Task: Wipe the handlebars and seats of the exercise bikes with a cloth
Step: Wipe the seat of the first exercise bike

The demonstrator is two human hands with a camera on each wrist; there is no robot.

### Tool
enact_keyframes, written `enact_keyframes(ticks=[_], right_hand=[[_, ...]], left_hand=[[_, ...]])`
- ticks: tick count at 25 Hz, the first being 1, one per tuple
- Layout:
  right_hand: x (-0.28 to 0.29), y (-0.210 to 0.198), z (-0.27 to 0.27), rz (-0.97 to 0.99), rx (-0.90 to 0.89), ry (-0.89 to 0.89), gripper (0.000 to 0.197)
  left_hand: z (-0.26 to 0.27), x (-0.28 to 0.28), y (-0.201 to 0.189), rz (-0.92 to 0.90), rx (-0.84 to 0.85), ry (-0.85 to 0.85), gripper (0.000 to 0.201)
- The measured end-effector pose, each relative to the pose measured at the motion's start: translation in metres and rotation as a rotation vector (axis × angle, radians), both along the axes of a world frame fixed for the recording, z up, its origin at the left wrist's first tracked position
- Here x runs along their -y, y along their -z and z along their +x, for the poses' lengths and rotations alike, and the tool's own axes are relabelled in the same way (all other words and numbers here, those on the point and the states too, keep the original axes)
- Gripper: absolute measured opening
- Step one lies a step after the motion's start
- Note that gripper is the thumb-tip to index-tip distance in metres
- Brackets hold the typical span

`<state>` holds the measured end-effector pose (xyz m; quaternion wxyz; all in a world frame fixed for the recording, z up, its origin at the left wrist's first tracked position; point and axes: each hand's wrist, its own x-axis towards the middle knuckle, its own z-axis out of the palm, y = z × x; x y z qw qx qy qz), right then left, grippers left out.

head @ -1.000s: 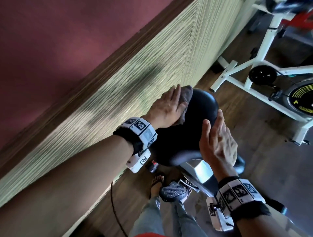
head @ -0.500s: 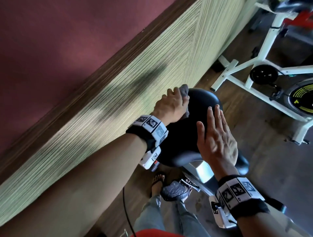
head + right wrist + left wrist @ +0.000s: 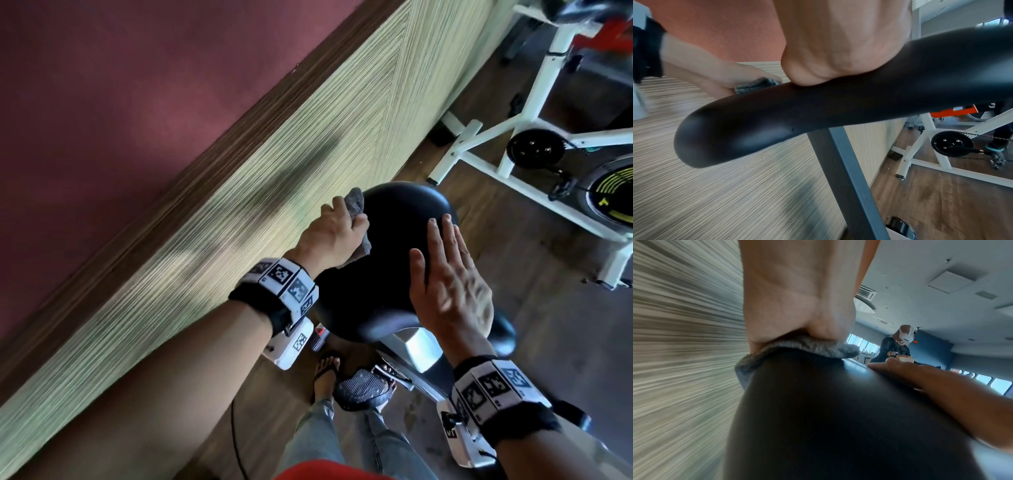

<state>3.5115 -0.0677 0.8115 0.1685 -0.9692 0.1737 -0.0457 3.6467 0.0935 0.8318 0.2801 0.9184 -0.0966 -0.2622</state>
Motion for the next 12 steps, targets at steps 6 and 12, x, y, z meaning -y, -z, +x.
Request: enact_keyframes(ticks=[6, 12], right_hand=[[0.002, -0.001, 0.000, -0.001, -0.012, 0.010, 0.072], [-0.001, -0.002, -0.001, 0.023, 0.020, 0.008, 0.070]], left_hand=[[0.030, 0.027, 0.008, -0.141, 0.192, 0.247, 0.069], [0.000, -0.005, 0.017, -0.232, 0.168, 0.068, 0.054]])
